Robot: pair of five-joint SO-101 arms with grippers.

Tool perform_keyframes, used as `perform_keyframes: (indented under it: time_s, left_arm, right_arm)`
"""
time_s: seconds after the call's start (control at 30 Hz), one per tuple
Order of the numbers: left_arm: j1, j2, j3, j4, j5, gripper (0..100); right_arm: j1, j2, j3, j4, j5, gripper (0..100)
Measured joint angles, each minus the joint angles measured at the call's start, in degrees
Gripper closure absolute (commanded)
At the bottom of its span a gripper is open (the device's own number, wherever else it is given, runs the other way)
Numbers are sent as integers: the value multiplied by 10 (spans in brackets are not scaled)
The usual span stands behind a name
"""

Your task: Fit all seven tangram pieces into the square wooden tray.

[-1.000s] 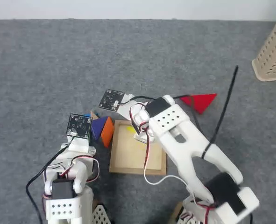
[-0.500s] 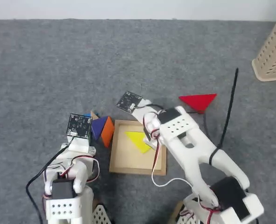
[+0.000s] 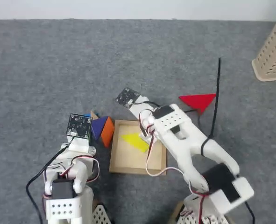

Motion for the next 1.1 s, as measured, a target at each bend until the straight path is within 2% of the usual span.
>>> perform_keyframes:
  time_s: [0.17, 0.33, 0.6, 0.73, 0.87, 1.1]
  left_arm:
    - [0, 0, 0, 0, 0, 988]
    - [0, 0, 0, 0, 0, 988]
    - [0, 0, 0, 0, 0, 988]
    - [0, 0, 0, 0, 0, 988]
    - [0, 0, 0, 0, 0, 988]
    - [-1, 0, 0, 0, 0, 988]
  right_arm:
    - [2, 59, -71, 0, -29, 992]
    - [37, 98, -116, -4, -80, 992]
    - [83, 98, -120, 0, -141, 992]
    - [69, 22, -105, 8, -152, 990]
    - [24, -44, -42, 2, -153, 989]
    - [4, -15, -4, -33, -132, 988]
